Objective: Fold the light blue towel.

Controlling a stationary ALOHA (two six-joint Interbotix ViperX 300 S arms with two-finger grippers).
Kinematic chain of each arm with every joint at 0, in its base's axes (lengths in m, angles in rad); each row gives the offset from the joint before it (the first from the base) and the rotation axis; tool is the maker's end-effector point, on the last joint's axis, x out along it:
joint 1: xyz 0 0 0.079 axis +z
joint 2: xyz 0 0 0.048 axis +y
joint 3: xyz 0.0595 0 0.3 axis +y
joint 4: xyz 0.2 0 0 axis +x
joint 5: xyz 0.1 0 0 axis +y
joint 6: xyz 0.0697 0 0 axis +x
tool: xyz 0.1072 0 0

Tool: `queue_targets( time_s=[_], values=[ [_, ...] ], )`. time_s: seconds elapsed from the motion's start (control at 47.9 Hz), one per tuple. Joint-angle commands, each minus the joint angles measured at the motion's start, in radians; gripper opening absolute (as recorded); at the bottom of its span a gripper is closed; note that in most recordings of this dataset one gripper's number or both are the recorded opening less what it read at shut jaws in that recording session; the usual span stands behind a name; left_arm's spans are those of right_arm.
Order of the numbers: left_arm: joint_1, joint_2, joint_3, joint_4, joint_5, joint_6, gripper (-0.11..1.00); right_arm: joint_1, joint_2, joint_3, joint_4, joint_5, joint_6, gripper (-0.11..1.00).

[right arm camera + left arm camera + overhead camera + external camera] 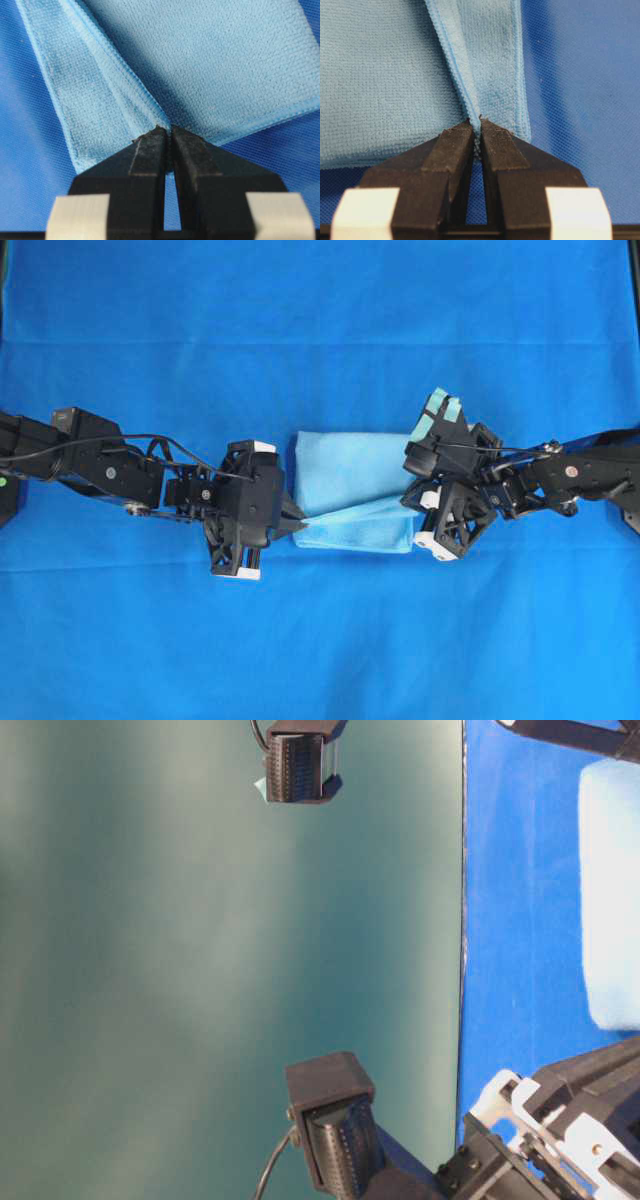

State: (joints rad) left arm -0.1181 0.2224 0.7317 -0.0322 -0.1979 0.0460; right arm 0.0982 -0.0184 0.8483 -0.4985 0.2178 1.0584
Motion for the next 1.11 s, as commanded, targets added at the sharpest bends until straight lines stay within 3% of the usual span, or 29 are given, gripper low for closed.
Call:
queue_targets(
  time_s=[0.0, 0.042, 0.084, 0.188, 0.251, 0.293, 0.334, 0.46, 0.752, 1.087],
  values=[
    [-0.017, -0.014, -0.006, 0.002, 0.003, 0.0, 0.03, -0.002, -0.008, -0.006, 0.002, -0.006, 0.0, 0.05],
    [-0.015, -0.018, -0.009, 0.002, 0.008, 0.0, 0.04, 0.003, -0.008, -0.011, 0.002, -0.011, 0.0, 0.09],
    [-0.017, -0.028, -0.011, 0.003, 0.012, 0.002, 0.06, 0.006, -0.008, -0.014, 0.002, -0.012, 0.0, 0.19],
    [-0.015, -0.069, -0.014, 0.003, 0.032, 0.006, 0.31, 0.032, -0.014, -0.04, -0.003, 0.002, -0.003, 0.51],
    [-0.017, -0.104, -0.014, 0.003, 0.051, 0.012, 0.51, 0.044, -0.023, -0.055, -0.006, 0.017, -0.006, 0.62],
    [-0.017, -0.132, -0.012, 0.003, 0.063, 0.012, 0.61, 0.054, -0.034, -0.066, -0.006, 0.034, -0.009, 0.6],
    [-0.017, -0.164, -0.014, 0.003, 0.084, 0.014, 0.63, 0.063, -0.048, -0.075, -0.006, 0.054, -0.012, 0.56],
    [-0.017, -0.238, -0.011, 0.003, 0.143, 0.014, 0.55, 0.098, -0.097, -0.104, -0.009, 0.135, -0.015, 0.53],
    [-0.02, -0.425, 0.029, 0.003, 0.281, 0.012, 0.54, 0.183, -0.262, -0.112, -0.035, 0.331, -0.015, 0.53],
    [-0.02, -0.73, 0.169, 0.003, 0.272, 0.012, 0.54, 0.199, -0.577, 0.021, -0.129, 0.388, -0.012, 0.53]
  ],
)
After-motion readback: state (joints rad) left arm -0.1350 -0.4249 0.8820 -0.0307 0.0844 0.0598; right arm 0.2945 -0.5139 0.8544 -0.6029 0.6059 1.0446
